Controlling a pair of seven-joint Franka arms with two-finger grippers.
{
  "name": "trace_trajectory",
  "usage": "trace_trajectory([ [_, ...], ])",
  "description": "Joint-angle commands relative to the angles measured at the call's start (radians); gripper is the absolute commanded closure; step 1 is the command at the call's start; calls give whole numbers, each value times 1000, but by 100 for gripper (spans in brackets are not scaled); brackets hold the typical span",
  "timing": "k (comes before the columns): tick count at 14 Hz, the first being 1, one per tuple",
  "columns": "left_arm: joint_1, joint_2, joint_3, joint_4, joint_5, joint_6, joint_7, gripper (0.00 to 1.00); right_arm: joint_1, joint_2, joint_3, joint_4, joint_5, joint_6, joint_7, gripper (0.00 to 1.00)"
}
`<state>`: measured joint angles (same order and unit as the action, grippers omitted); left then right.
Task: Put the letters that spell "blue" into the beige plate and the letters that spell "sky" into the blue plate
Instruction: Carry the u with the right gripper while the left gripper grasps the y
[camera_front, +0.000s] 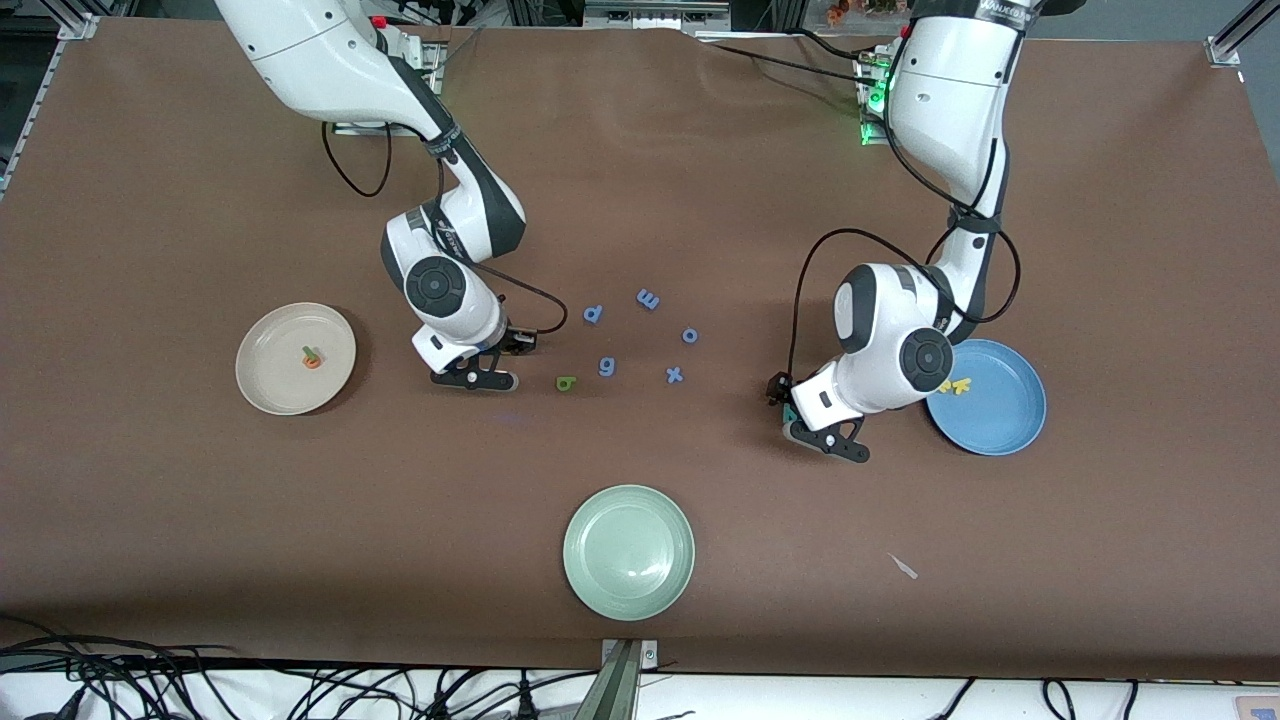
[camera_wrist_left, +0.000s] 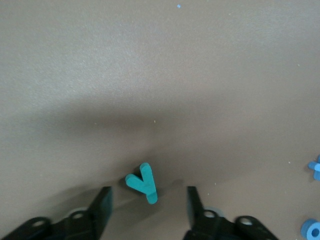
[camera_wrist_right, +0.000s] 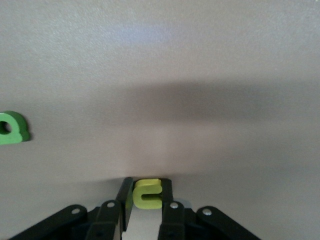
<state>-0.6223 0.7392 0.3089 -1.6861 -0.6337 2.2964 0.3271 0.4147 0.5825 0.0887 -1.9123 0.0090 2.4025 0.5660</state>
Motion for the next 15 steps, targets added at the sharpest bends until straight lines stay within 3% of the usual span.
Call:
trace_trajectory([
  [1, -24, 31, 16, 29, -18, 6, -65, 48, -10, -39, -14, 53, 11, -119, -63, 83],
  [3, -30, 34, 16, 29, -12, 6, -98, 48, -14, -75, -76, 90, 14, -258, -196, 84],
  [7, -30, 43, 16, 29, -12, 9, -97, 49, -16, -113, -243, 67, 14, -325, -525, 84],
  [10, -30, 45, 16, 29, -8, 25, -79, 92, -30, -90, -354, 65, 14, -370, -690, 84],
  [11, -30, 43, 16, 29, 11, 25, -70, 100, -49, -69, -363, 68, 11, -371, -710, 84],
  [13, -28, 36, 19, 28, 40, 23, -69, 100, -106, -38, -363, 79, 0, -359, -739, 81],
  [14, -27, 31, 18, 28, 45, 21, -71, 100, -120, -32, -363, 85, -1, -349, -748, 70],
  [15, -27, 28, 19, 28, 45, 17, -72, 100, -129, -24, -363, 87, 2, -342, -747, 39],
])
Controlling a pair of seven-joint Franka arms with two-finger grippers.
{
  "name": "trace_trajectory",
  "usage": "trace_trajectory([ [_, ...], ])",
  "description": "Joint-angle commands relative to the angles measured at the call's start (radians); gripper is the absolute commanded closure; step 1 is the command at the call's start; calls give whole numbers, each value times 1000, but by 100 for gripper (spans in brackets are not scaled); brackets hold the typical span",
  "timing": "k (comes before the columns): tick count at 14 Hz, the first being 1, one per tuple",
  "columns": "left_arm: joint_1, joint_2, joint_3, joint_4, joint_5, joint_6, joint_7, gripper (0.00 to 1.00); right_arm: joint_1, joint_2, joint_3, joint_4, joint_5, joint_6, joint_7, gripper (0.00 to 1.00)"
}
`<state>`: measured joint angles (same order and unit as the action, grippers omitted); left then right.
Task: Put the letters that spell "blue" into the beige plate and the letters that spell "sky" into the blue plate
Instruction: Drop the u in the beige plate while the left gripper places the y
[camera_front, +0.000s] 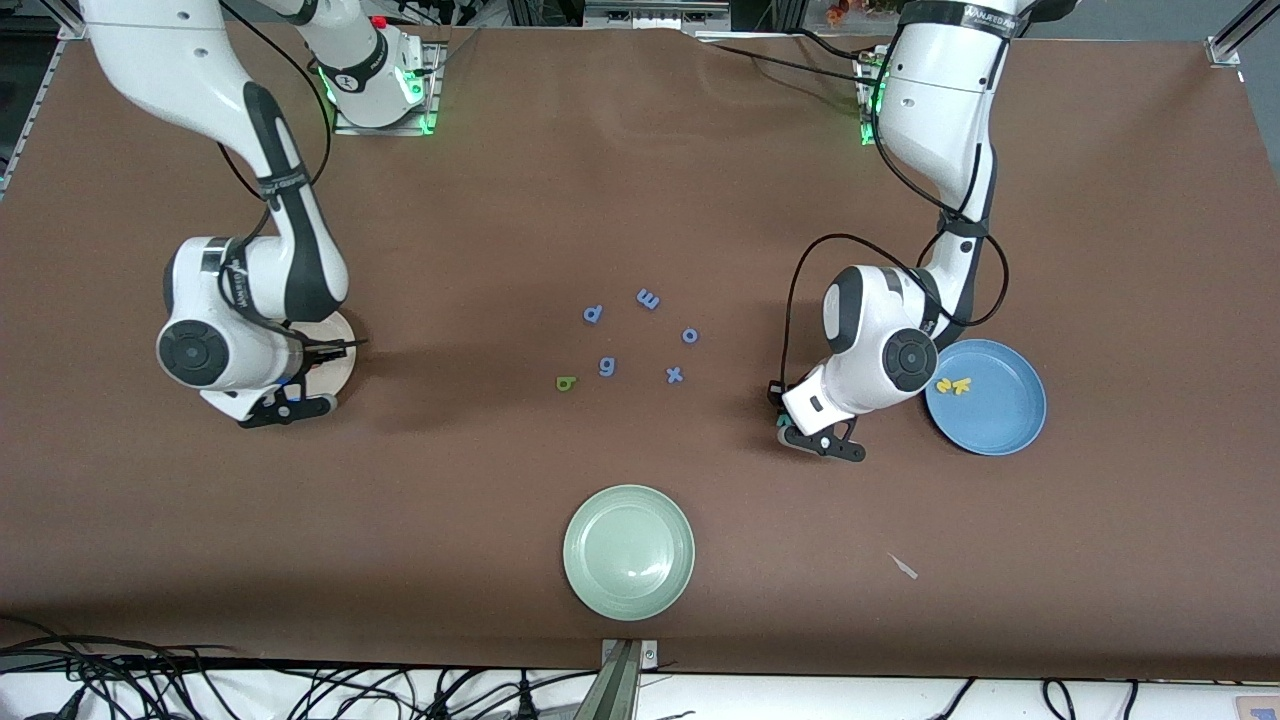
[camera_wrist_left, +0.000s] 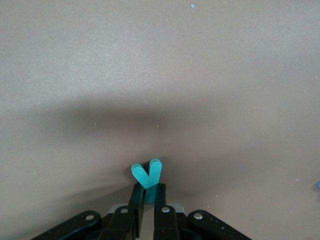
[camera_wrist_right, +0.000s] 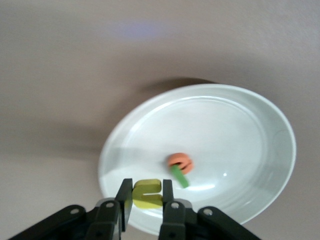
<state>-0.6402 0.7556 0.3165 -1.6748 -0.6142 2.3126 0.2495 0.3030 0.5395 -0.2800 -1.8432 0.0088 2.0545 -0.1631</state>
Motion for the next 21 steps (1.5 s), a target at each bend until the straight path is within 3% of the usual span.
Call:
trace_trajectory([
  [1, -9, 5, 13, 17, 25, -2, 4, 100, -16, 19, 7, 18, 8, 4, -10, 0],
  [5, 28, -82, 15, 0, 47, -112, 4, 100, 1, 2, 22, 45, 17, -25, 34, 0],
  [7, 85, -136, 15, -8, 76, -211, 8, 100, 4, 1, 73, 71, 17, -34, 97, 0],
  [11, 183, -248, 12, -106, 293, -237, 89, 100, 2, 17, 202, 137, 19, -37, 365, 0],
  [16, 333, -251, 29, -148, 462, -217, 330, 100, 24, 79, 312, 228, 114, -27, 655, 0],
  [21, 378, -219, 50, -138, 502, -144, 407, 100, 123, 160, 315, 308, 112, 27, 848, 0],
])
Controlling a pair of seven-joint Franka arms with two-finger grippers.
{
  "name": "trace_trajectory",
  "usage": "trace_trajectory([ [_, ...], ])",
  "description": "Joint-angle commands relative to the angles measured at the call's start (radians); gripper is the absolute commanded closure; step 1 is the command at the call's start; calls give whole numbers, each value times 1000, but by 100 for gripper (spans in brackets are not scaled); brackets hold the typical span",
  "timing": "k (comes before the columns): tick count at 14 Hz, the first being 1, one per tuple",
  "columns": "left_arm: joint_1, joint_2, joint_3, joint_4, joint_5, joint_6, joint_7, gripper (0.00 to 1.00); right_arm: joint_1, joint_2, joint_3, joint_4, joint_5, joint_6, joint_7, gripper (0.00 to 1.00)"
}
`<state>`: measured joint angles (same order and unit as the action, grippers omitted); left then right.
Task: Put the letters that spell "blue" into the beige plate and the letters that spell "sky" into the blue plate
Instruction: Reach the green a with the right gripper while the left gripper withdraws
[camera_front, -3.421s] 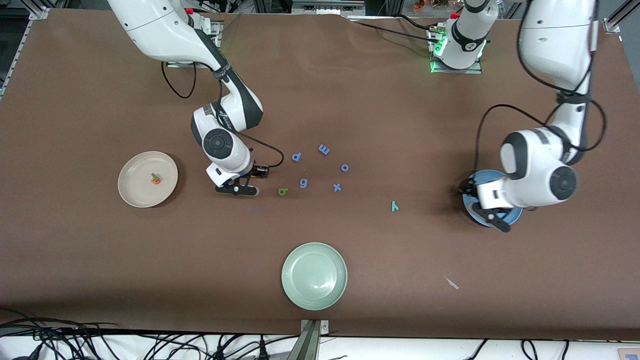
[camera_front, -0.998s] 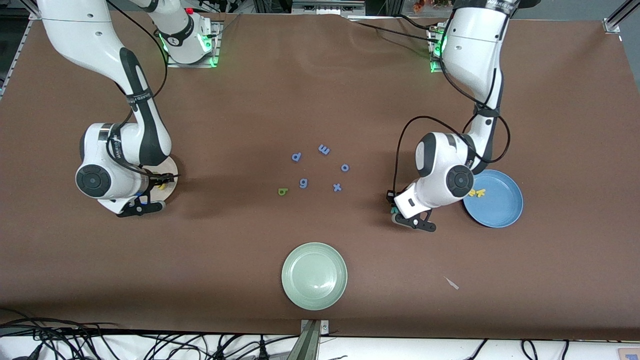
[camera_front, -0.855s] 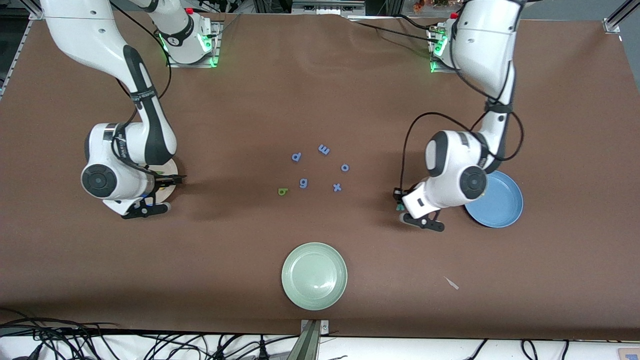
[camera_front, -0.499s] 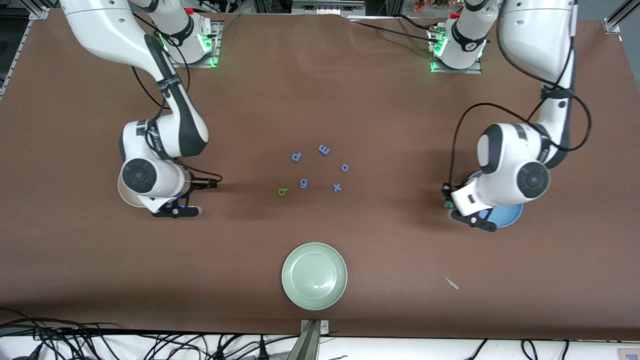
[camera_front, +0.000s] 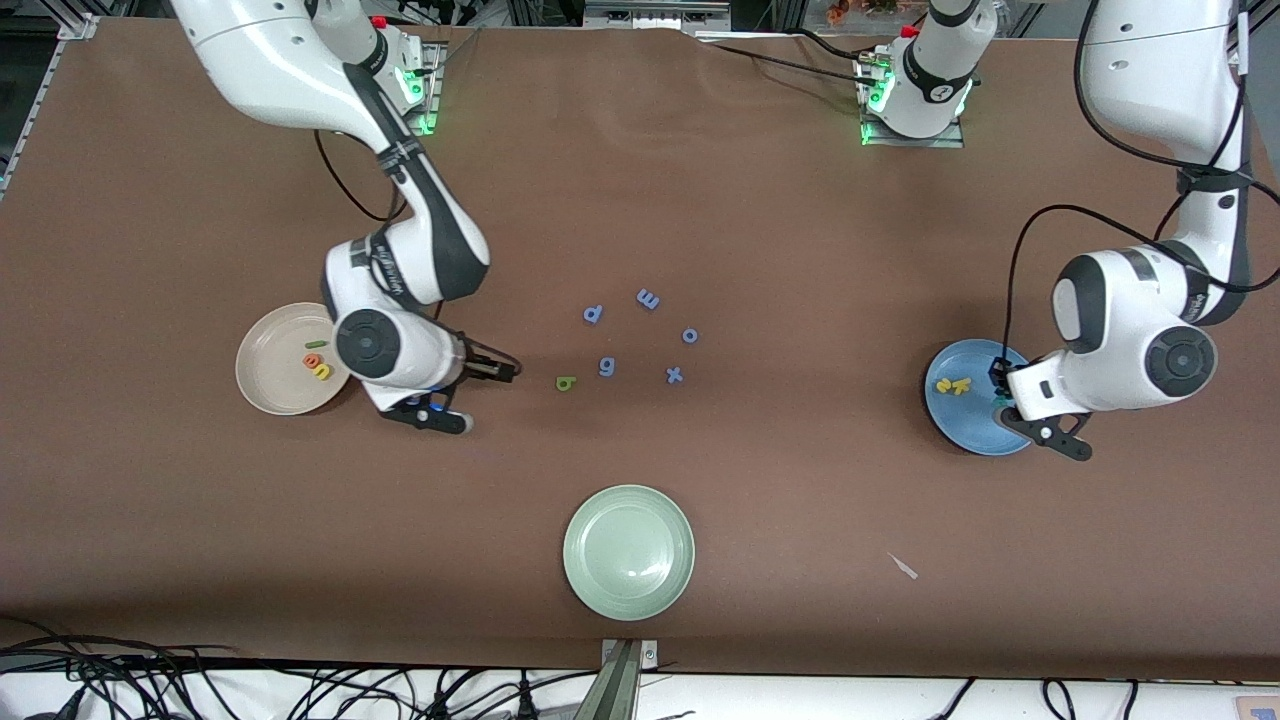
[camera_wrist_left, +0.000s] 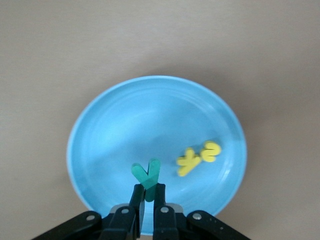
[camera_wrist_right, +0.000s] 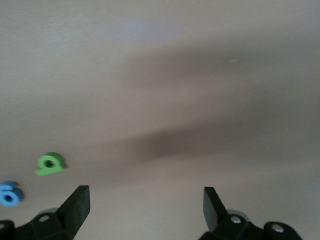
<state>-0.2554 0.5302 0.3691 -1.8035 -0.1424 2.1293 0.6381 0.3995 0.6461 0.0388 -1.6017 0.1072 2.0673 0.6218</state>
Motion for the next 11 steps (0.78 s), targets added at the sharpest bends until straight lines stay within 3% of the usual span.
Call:
trace_trajectory([
  [1, -5, 10, -2, -10, 30, 43, 25, 100, 47, 66, -3, 71, 12, 42, 90, 0],
  [2, -2, 11, -2, -11, 30, 44, 28, 92, 65, 75, -3, 71, 12, 77, 111, 0],
  [3, 1, 20, -2, -10, 30, 49, 28, 64, 80, 84, -3, 71, 12, 115, 133, 0],
  [4, 2, 24, -1, -11, 26, 50, 26, 12, 93, 90, -3, 71, 14, 149, 157, 0],
  [5, 4, 22, -2, -13, 26, 50, 22, 0, 97, 101, -3, 71, 14, 166, 173, 0],
  [9, 7, 11, -1, -23, 30, 50, 9, 0, 122, 130, -2, 80, 14, 230, 176, 0],
  [11, 5, -50, -2, -94, 34, 76, 8, 0, 128, 144, -2, 100, 16, 231, 177, 0],
])
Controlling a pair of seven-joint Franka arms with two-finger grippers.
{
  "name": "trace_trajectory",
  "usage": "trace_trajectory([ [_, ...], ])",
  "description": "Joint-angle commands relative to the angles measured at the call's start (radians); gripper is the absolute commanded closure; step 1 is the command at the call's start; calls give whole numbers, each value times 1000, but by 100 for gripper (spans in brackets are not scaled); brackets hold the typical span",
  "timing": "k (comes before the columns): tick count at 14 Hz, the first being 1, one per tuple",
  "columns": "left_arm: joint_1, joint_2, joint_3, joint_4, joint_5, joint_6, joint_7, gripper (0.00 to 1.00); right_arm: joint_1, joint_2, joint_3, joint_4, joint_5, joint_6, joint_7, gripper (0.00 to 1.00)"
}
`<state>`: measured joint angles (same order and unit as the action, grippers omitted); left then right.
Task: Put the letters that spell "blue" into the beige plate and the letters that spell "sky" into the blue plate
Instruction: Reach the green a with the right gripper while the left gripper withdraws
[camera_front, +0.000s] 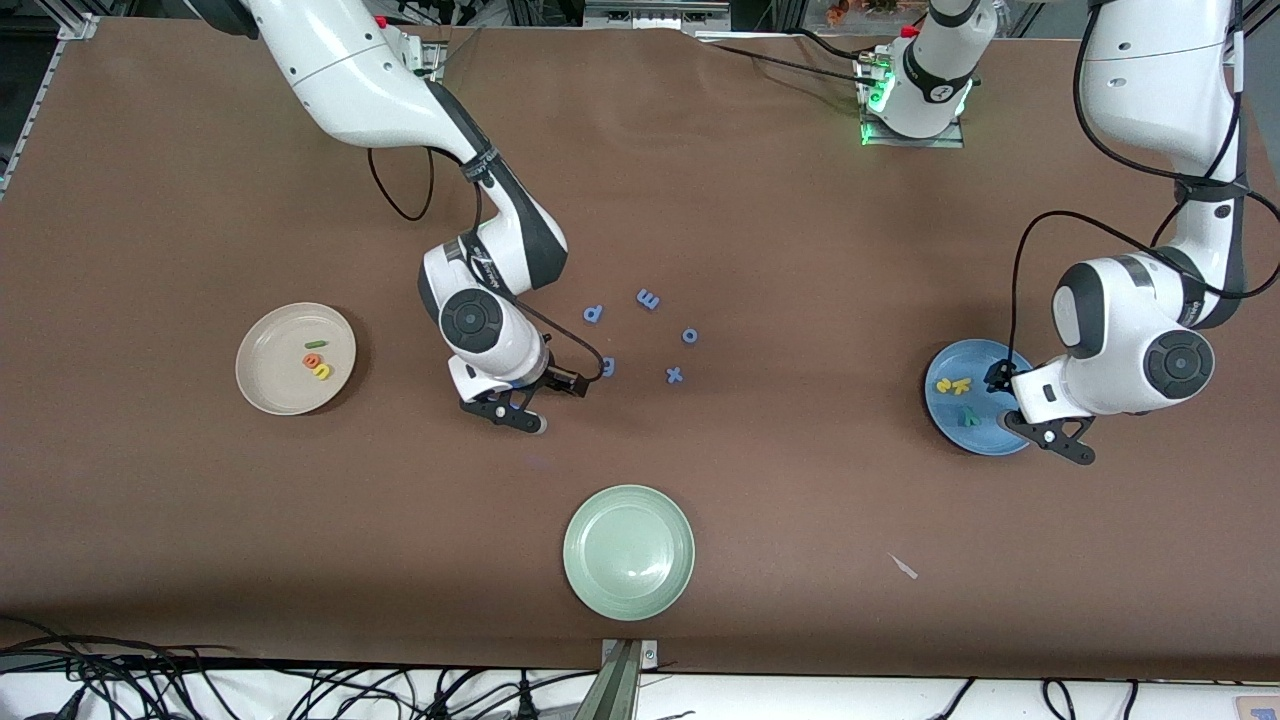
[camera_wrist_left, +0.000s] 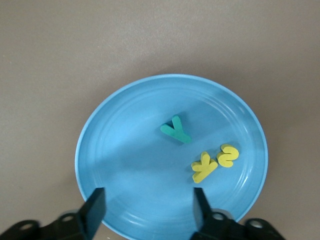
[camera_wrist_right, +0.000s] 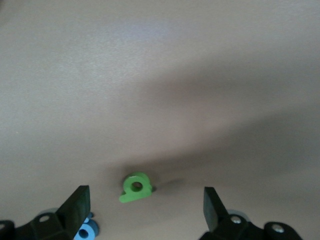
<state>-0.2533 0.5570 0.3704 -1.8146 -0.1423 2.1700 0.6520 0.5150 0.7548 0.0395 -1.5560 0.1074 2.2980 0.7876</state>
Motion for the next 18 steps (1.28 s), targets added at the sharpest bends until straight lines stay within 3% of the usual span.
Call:
trace_trajectory([
  [1, 5, -144, -4, -150, 33, 60, -8, 0, 16, 43, -3, 56, 14, 3, 12, 0],
  [5, 22, -432, -8, -320, 30, 76, -8, 0, 19, 54, -4, 56, 11, 6, 10, 1],
  [9, 19, -575, -34, -351, 36, 39, -2, 0, 23, 60, -3, 53, 6, 5, -4, 13],
  [13, 14, -739, -94, -321, 161, -102, -35, 0, 25, 70, -3, 53, 6, 5, -8, 26],
  [18, 25, -792, -235, -103, 251, -442, -277, 0, 31, 74, -3, 54, 6, 6, -8, 44],
])
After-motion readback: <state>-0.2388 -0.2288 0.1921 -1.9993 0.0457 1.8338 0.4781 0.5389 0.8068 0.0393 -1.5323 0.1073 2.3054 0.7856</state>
